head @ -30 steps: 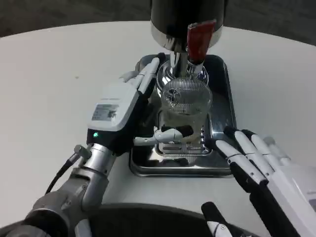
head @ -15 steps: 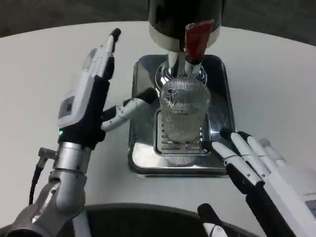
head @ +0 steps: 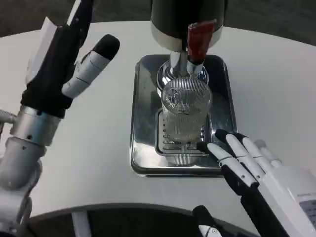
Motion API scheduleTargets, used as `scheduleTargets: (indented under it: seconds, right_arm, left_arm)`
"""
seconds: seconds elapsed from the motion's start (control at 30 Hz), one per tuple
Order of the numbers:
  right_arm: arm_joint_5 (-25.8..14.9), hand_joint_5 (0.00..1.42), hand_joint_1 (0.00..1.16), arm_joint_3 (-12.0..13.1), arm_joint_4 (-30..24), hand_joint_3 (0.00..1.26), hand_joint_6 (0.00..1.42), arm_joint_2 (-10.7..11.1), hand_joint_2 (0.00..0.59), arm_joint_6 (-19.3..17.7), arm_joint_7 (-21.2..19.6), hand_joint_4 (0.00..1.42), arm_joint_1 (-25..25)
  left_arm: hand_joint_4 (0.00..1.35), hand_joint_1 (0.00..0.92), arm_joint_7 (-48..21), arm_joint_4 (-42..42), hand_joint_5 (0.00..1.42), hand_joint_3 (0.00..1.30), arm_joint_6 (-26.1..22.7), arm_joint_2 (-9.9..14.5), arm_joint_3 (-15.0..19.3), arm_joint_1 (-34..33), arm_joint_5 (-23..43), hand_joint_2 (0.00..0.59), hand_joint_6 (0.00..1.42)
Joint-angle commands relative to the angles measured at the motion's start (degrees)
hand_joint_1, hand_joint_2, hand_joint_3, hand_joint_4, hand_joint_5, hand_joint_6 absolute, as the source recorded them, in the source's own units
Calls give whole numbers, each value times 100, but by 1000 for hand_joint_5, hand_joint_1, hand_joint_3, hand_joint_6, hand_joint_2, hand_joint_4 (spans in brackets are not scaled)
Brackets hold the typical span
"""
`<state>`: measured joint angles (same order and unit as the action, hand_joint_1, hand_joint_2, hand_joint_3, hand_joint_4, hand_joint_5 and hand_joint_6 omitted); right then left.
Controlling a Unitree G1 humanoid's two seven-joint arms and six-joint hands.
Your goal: Grasp the cup under the faucet to collect the drink, then remove the cup.
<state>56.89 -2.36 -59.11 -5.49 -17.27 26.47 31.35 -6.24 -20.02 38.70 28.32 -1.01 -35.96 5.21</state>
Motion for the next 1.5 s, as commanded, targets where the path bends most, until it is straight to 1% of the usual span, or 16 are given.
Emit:
scheduleTargets:
  seconds: [0.03, 0.07, 0.1, 0.2, 0.4, 0.5, 0.57, 0.63, 0.87, 1.0, 1.07, 1.27, 1.5]
  right_arm:
    - [73, 0, 421, -104, -89, 117, 0, -222, 449, 106, -107, 0, 33]
    - [88, 0, 421, -122, -89, 116, 0, -215, 449, 119, -114, 0, 30]
    - [120, 0, 421, -139, -89, 116, 0, -161, 449, 128, -135, 0, 34]
    - [182, 0, 421, -152, -79, 111, 0, 6, 449, 213, -155, 0, 90]
    - [206, 0, 421, -187, -88, 102, 0, 112, 449, 306, -228, 0, 217]
    - [216, 0, 421, -221, -89, 99, 0, 125, 449, 329, -279, 0, 262]
    - [220, 0, 421, -231, -89, 98, 0, 129, 449, 346, -311, 0, 278]
    - [222, 0, 421, -241, -89, 97, 0, 131, 449, 364, -333, 0, 285]
    - [275, 0, 421, -336, -88, 96, 0, 153, 449, 460, -370, 0, 256]
    - [302, 0, 421, -349, -89, 96, 0, 147, 449, 529, -405, 0, 235]
    - [304, 0, 421, -345, -89, 96, 0, 151, 449, 563, -403, 0, 218]
    - [310, 0, 421, -371, -61, 96, 0, 196, 449, 665, -385, 0, 146]
    - [317, 0, 422, -414, -5, 96, 0, 238, 449, 760, -384, 8, 42]
  left_arm:
    - [0, 0, -1401, 582, 0, 0, -911, 128, 305, 7, 1468, 113, 0]
    - [0, 0, -1779, 618, 0, 0, -1197, 137, 369, -82, 1839, 107, 0]
    - [0, 0, -2066, 647, 0, 0, -1414, 142, 430, -146, 2089, 105, 0]
    - [0, 0, -2770, 734, 10, 0, -2077, 168, 591, -384, 2636, 95, 4]
    - [0, 0, -3442, 1047, 15, 0, -3071, 210, 788, -814, 2967, 77, 12]
    - [0, 0, -3756, 1034, 0, 0, -3557, 196, 805, -1099, 3095, 73, 0]
    - [0, 0, -3917, 935, 0, 0, -3762, 187, 787, -1263, 3077, 71, 0]
    - [0, 0, -4070, 758, 0, 0, -3841, 152, 759, -1418, 2950, 68, 0]
    - [0, 0, -4520, -168, 4, 0, -3667, -196, 621, -2025, 2523, 64, 0]
    - [0, 0, -4806, -494, 7, 0, -3527, -337, 391, -2140, 2176, 63, 0]
    - [0, 0, -4895, -574, 8, 0, -3473, -402, 329, -2151, 2064, 63, 0]
    - [0, 0, -5020, -522, 10, 0, -3415, -590, 359, -2087, 1948, 61, 0]
    - [0, 0, -5032, -650, 11, 0, -3364, -656, 378, -2083, 1786, 60, 0]
